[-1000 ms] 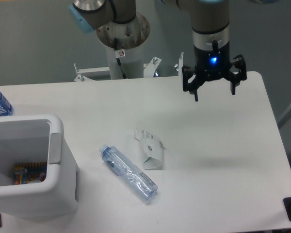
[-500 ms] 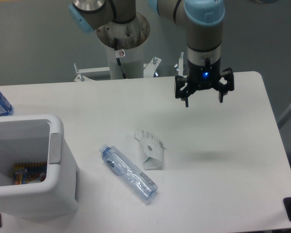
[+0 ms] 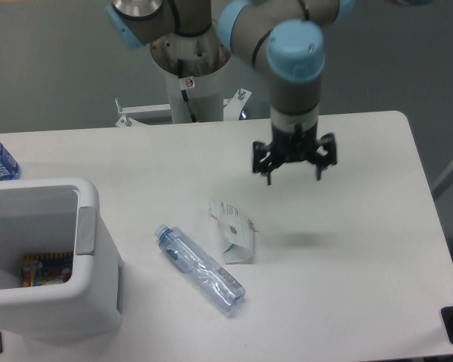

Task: Place the trash in the trash can
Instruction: 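Lower the gripper onto the white paper and close on it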

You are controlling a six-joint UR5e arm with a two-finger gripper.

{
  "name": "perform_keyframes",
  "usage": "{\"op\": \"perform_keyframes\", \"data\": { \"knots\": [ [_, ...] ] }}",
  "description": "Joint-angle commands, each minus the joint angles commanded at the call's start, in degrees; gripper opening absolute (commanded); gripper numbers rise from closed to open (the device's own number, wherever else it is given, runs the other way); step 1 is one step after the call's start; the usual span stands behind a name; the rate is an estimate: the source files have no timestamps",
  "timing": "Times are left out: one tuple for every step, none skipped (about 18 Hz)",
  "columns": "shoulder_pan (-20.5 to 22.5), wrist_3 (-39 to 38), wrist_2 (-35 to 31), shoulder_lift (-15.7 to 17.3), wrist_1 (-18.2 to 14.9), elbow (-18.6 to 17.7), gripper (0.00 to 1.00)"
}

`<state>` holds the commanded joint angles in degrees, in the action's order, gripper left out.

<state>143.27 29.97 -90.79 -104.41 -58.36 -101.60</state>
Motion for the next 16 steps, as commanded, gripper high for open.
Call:
{"op": "perform_keyframes", "data": {
  "knots": [
    [-0.44, 0.0, 0.09, -0.53, 0.0, 0.09, 1.0],
    [-0.79, -0.09, 0.17, -0.88, 0.0, 0.17, 1.0],
    [-1.06, -0.52, 0.96, -1.5, 0.0, 0.44, 1.0],
    [-1.23, -1.66, 2.27, -1.94, 0.0, 0.87, 1.0],
    [-1.32, -3.76, 3.85, -2.46, 0.0, 1.57, 1.0],
    [-1.32, -6.13, 5.43, -3.17, 0.35, 2.37, 1.0],
    [-1.32, -8.24, 6.32, -3.96, 1.05, 3.16, 1.0],
    [-1.41, -10.09, 7.2, -4.57, 1.49, 3.86, 1.0],
    [-1.76, -11.76, 7.99, -5.01, 1.49, 4.48, 1.0],
    [-1.85, -13.17, 8.61, -5.45, 1.49, 4.92, 1.0],
    [-1.94, -14.31, 9.05, -5.72, 1.49, 4.92, 1.0],
    [-2.72, -15.11, 9.05, -6.16, 1.58, 4.83, 1.0],
    [-3.51, -15.29, 8.88, -6.86, 1.58, 4.92, 1.0],
    [-3.69, -15.38, 8.79, -7.47, 1.58, 4.92, 1.0],
    [-3.78, -15.55, 8.79, -7.74, 1.58, 4.83, 1.0],
    [-3.87, -15.56, 8.79, -7.83, 1.58, 4.75, 1.0]
  ]
}}
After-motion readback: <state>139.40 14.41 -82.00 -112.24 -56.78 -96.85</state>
